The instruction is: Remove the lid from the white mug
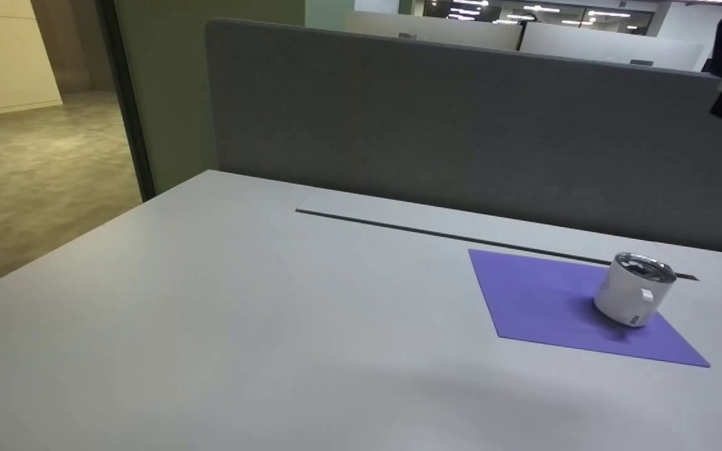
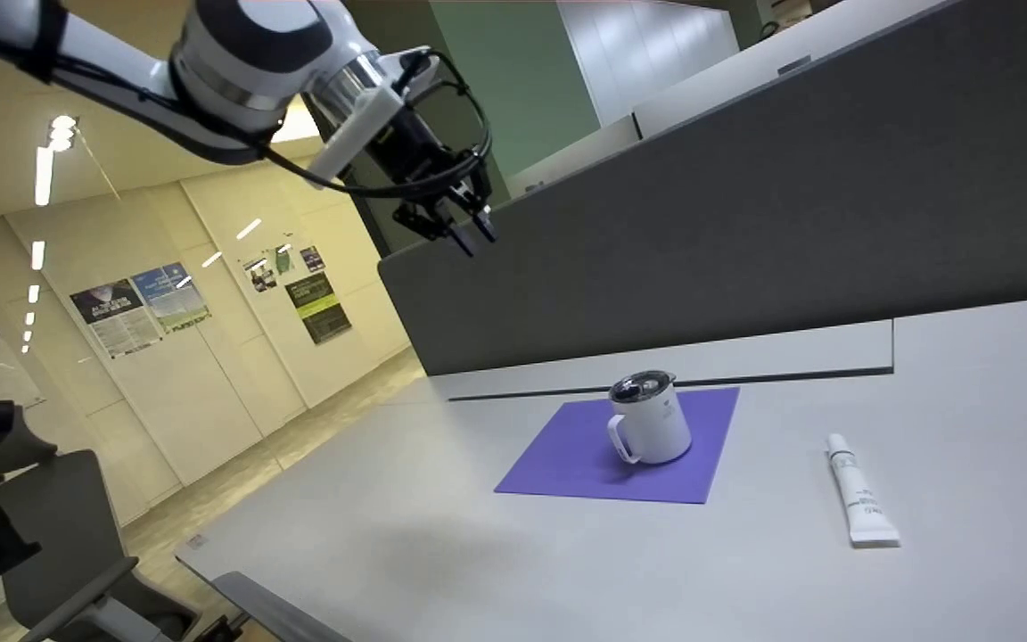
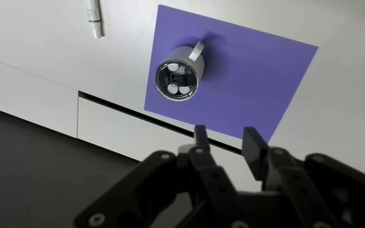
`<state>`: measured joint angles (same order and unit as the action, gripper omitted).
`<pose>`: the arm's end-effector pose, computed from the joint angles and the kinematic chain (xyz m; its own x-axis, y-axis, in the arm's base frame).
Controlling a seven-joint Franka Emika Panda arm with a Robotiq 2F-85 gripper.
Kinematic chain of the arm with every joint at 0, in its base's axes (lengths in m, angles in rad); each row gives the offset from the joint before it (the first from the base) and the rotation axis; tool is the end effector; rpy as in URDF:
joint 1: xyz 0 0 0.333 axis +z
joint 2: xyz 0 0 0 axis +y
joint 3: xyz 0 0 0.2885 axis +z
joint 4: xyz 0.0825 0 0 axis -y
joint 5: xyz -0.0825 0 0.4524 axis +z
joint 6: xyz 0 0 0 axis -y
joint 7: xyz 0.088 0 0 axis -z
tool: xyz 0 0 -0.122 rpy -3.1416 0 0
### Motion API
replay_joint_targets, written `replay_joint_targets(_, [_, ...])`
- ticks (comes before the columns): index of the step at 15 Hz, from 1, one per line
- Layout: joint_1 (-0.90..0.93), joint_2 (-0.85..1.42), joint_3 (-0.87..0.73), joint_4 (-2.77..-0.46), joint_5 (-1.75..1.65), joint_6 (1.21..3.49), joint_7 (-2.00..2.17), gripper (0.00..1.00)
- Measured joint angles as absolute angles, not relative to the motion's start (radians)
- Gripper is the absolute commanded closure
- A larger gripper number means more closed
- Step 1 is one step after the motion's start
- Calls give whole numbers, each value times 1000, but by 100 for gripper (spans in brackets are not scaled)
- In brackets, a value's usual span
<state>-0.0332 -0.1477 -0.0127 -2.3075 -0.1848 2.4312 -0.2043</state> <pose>0.5780 -0.0289 0.3540 0.9300 0.2932 0.2216 0.2509 -0.9471 0.2001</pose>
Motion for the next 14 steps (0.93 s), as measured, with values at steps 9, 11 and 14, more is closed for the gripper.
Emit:
replay_joint_targets(9, [-38, 77, -28, -2054, -174, 2281, -201, 100])
replay_joint_targets(11, [-38, 77, -28, -2052, -174, 2279, -200, 100])
replay_joint_targets(14, [-38, 77, -28, -2052, -174, 2278, -200, 100])
